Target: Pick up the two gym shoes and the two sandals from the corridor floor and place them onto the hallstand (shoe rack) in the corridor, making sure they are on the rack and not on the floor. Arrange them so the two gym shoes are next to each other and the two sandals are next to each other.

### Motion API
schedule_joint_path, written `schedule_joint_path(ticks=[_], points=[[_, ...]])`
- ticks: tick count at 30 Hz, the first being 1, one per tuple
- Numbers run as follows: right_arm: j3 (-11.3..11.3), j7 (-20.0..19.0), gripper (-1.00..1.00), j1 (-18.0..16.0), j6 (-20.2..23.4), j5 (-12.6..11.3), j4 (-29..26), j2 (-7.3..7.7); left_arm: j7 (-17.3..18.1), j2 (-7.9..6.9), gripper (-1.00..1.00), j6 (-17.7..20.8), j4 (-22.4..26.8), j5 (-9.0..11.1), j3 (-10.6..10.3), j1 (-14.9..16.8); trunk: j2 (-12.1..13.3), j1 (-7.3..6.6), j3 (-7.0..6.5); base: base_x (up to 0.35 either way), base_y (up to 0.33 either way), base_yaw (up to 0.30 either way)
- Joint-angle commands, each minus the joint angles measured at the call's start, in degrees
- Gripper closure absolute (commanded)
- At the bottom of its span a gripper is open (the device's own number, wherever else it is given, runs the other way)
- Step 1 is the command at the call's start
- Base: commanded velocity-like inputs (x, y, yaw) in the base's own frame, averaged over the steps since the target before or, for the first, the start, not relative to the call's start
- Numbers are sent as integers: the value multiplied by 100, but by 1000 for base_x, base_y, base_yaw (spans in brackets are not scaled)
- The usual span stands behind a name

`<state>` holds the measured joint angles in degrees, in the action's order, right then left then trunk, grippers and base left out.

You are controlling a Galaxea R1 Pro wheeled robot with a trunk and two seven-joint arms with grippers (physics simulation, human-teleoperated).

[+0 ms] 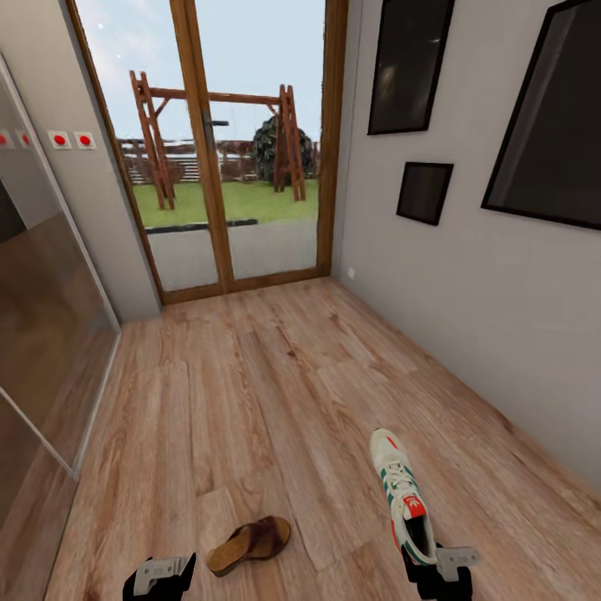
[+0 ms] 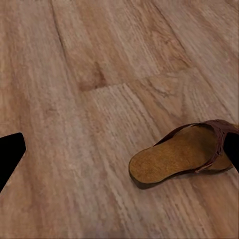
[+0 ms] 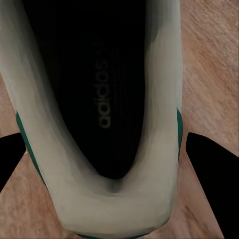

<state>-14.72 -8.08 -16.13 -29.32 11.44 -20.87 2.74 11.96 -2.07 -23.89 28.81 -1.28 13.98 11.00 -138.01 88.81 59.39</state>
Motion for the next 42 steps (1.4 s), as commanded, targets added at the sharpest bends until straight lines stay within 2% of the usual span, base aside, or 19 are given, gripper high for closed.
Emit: schedule_joint_path(ticks=[1,19,31,34,38,41,42], points=[[-50,-36,100,-4,-21,43,1,-7,52,5,-100,-15,-7,-11,40,4,-2,1,5,175,214,0],[-43,-36,100,-4,-21,47,-17,-37,52,5,-100,-18,2,-13,39,3,-2,1,5,39,45,0],[-65,-34,100,-4,-13,55,-52,24,124,2,-100,2,9,-60,-9,17,-2,1,5,0,0,0],[-67,-35,100,-4,-5,57,-169,36,155,-16,-100,18,12,-81,-65,32,-2,1,5,0,0,0],[-66,-39,100,-4,48,65,-612,46,317,-64,-100,51,7,-168,-267,48,-2,1,5,0,0,0],[-64,-42,100,-4,282,73,-1078,49,565,-123,-100,81,43,-343,-455,80,-2,1,5,0,0,0],[-62,-45,100,-4,515,75,-1318,50,691,-175,-100,114,59,-474,-519,126,-2,1,5,0,0,0]])
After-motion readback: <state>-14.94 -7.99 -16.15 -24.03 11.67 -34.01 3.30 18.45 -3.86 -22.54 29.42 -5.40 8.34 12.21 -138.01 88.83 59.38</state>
